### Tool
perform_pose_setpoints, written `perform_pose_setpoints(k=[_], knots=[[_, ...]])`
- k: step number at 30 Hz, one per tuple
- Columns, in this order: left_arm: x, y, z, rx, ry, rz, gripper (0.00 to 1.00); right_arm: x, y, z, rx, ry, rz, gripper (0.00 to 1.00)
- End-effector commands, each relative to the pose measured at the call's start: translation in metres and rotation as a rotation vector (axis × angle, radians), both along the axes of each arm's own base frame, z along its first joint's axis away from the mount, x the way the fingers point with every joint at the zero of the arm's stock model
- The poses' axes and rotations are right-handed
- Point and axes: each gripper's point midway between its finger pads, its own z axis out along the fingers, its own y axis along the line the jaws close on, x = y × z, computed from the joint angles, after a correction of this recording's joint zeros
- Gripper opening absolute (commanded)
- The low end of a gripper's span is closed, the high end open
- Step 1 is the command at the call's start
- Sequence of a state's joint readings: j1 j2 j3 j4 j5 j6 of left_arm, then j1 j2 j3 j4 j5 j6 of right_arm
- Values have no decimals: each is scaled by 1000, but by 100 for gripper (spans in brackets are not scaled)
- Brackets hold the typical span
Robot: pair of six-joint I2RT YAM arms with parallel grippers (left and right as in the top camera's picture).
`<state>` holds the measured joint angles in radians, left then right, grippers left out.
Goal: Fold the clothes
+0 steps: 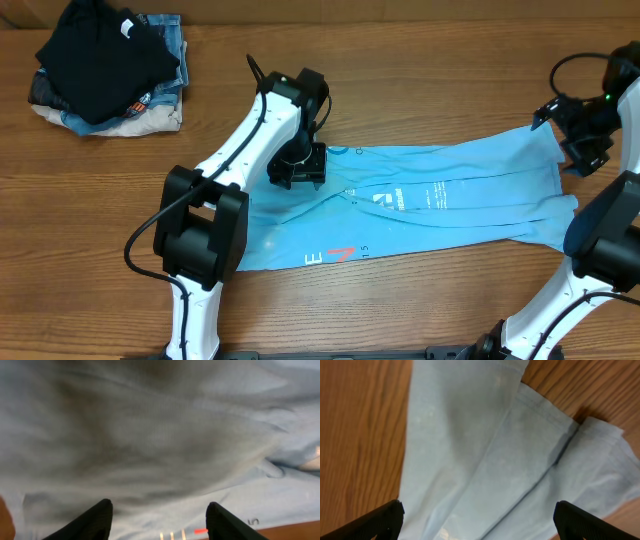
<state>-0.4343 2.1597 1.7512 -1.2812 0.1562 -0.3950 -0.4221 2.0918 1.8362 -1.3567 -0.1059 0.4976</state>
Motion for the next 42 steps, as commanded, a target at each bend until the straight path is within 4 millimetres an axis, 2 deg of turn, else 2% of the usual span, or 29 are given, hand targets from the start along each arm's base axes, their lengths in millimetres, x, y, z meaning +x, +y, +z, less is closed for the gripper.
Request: perform_pose_setpoints(k=[1,3,9,16,18,20,25,30,35,42], knots=[[1,1,-5,-11,-25,23,68,-5,7,-11,25,7,-9,100],[4,0,-13,-19,-43,22,68,-4,6,-17,23,3,-10,100],[2,2,-33,-17,-58,25,72,7,1,-19,4,-39,-43,100],[-10,8,-62,-4,-43,77,75,9,1,-22,5,-40,-61,96],[-12,9,-68,-7,-49,81,77,6,2,-26,7,-30,-79,94],[-12,9,-72,-10,-53,81,80,6,2,-31,7,-28,-79,88],[-14,10,-75,-9,-52,80,84,7,1,-39,1,-41,-80,85],[-12,9,-76,-12,-60,80,89,5,-12,-47,-63,-29,-139,83],[-13,8,-76,-14,-62,78,92,14,-16,-48,-77,-67,-139,69],[-13,8,-77,-14,-62,78,92,19,-21,-51,-100,-90,-145,62]])
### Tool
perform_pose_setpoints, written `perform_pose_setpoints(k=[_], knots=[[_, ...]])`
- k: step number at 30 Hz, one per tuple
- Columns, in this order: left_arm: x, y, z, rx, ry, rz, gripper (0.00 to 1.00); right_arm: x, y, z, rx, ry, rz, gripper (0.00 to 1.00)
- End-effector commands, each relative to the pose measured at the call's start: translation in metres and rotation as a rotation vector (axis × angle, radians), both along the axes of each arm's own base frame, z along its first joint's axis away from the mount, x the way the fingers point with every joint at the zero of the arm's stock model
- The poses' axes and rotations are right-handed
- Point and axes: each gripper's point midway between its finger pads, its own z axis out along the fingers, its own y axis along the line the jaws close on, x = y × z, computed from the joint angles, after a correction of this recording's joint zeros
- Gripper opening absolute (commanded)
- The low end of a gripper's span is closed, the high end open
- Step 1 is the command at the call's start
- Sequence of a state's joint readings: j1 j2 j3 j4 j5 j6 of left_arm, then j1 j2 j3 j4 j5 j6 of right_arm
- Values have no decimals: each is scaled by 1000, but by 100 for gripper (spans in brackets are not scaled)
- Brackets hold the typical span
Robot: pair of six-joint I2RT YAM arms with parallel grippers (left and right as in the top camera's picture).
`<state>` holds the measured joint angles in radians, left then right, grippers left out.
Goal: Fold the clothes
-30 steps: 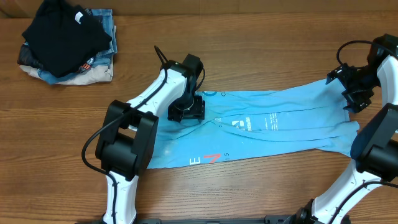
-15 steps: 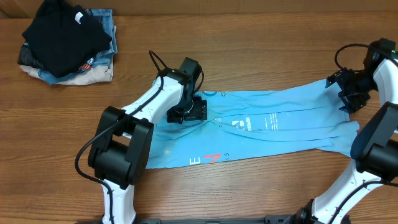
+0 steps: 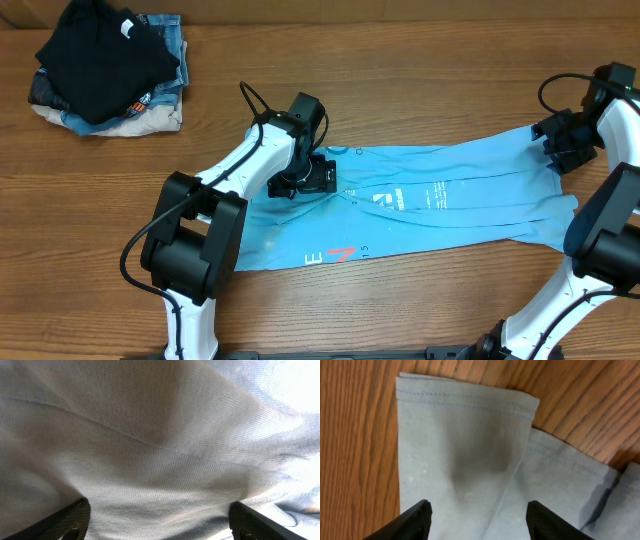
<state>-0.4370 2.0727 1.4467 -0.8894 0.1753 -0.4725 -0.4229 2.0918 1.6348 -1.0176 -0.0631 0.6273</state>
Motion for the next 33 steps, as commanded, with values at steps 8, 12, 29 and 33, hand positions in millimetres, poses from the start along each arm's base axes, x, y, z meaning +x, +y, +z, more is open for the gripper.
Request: perform_pose_setpoints(k=[8,12,29,33], knots=[[-18,15,-35,66,79,5,92,-12,-7,-21,-43,31,-51,55],[-17,15,-35,67,78,5,92,-11,-13,-22,-54,19,-62,54],[-16,14,-35,64,70,5,93,-12,-18,-36,-52,-10,-76,52],[-16,15,-35,64,70,4,93,-9,-18,-35,-50,-24,-75,52]])
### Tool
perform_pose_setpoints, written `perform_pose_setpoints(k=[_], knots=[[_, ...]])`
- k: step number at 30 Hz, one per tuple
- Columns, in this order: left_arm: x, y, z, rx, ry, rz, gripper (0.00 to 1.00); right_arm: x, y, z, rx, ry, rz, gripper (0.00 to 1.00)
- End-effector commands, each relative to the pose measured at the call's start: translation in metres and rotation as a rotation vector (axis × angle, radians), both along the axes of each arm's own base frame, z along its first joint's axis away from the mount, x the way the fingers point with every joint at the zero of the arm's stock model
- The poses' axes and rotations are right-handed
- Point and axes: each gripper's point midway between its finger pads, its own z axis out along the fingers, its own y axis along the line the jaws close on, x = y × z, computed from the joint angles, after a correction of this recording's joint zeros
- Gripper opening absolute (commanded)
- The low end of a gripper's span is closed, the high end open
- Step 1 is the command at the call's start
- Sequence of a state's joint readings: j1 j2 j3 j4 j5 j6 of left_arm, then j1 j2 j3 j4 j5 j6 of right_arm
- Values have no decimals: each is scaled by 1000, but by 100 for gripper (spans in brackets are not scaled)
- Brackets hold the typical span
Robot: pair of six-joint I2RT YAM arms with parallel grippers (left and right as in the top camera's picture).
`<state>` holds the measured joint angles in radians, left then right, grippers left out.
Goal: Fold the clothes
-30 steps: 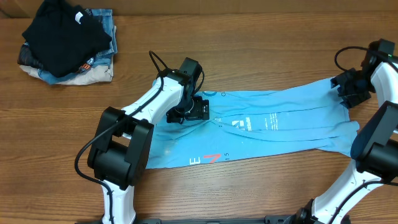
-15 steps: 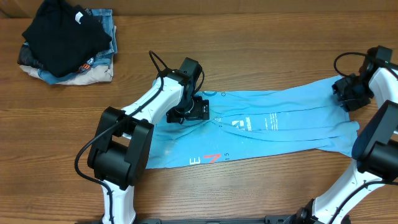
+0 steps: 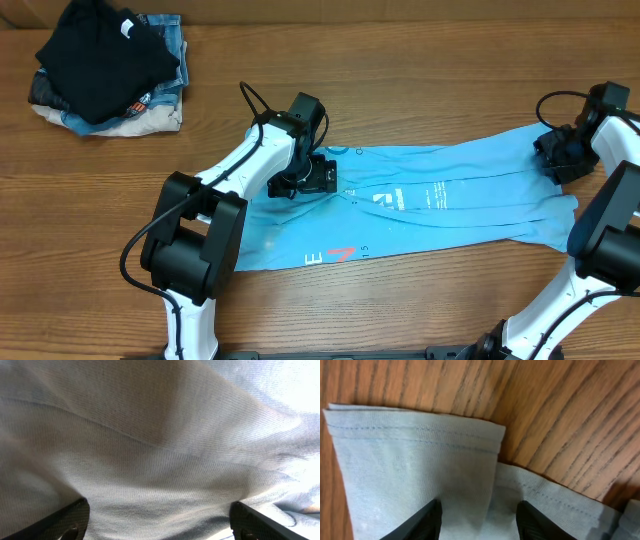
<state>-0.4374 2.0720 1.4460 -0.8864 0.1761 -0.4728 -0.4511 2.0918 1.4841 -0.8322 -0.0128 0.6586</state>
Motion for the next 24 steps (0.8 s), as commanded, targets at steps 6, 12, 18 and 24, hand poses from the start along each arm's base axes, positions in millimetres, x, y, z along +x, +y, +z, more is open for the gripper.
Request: perform_pose_setpoints(k=[6,12,18,24], knots=[[-16,15,-35,66,72,5,93,5,-1,1,-2,-23,-7,44],[-16,15,-35,66,73,5,93,5,-2,1,-8,-22,-8,39],[-16,15,-35,66,73,4,94,4,-5,1,-24,-19,-11,28],[-16,15,-35,66,73,4,93,7,-7,2,-30,-30,-12,26]])
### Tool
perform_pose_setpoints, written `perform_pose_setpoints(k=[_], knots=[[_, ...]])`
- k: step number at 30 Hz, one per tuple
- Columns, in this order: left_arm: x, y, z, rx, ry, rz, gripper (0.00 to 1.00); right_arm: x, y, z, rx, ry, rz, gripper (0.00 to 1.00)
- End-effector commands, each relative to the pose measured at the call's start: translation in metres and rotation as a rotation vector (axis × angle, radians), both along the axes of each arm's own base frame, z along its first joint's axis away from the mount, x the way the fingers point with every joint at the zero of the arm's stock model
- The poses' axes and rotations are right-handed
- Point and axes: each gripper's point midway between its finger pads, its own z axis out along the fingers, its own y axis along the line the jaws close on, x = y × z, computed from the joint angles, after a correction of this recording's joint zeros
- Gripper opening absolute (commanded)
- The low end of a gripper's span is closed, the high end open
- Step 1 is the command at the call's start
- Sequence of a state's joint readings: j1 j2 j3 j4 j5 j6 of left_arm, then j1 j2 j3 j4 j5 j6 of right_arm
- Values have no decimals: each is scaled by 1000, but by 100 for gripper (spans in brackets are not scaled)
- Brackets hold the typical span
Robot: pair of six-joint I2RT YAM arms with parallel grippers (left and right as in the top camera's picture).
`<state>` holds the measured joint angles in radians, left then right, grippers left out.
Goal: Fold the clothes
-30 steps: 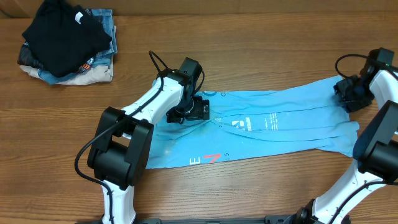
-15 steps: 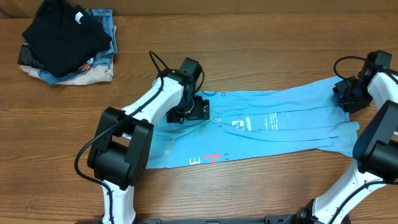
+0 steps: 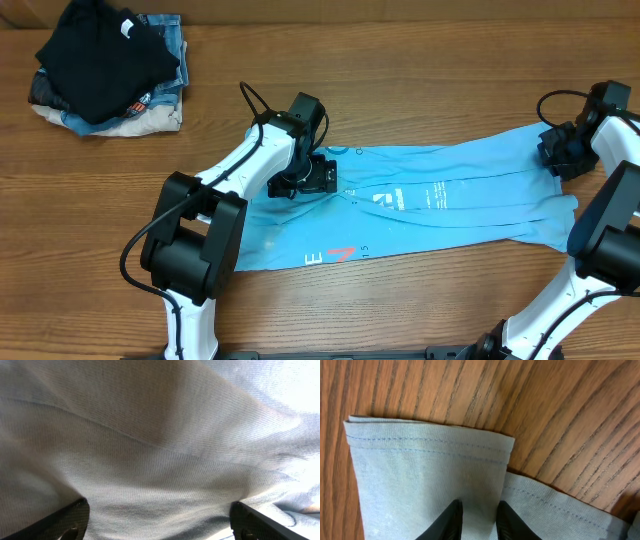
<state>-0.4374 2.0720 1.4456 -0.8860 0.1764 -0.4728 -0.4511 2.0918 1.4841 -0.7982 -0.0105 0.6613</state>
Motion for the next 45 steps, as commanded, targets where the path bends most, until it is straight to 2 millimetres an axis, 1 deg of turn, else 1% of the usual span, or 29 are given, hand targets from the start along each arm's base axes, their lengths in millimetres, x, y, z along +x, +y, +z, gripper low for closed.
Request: perform_pose_setpoints(k=[1,2,3,10,15,19,25,29,34,39,45], knots=[[-16,15,-35,66,72,4,93,0,-3,0,-14,-1,-9,26],[-16,15,-35,66,72,4,93,0,-3,0,-14,-1,-9,27],[-16,15,-35,66,72,4,93,0,-3,0,-14,-1,-9,32],[-16,15,-35,66,72,4,93,-2,-2,-1,-11,5,-9,30],[-16,15,-35,67,72,4,93,-7,0,-9,-7,13,-9,30],[-16,15,-35,67,73,4,93,-10,2,-15,-6,18,-9,23],[-16,15,-35,66,72,4,93,-9,-2,-12,-11,13,-14,14],[-16,15,-35,67,73,4,93,-6,-5,-5,-13,11,-17,11],[-16,15,-35,67,73,4,94,-3,-8,5,-18,11,-12,4],[-16,15,-35,67,73,4,93,-3,-9,6,-22,12,-14,4],[-16,15,-35,67,73,4,93,-5,-15,11,-56,34,-22,4]])
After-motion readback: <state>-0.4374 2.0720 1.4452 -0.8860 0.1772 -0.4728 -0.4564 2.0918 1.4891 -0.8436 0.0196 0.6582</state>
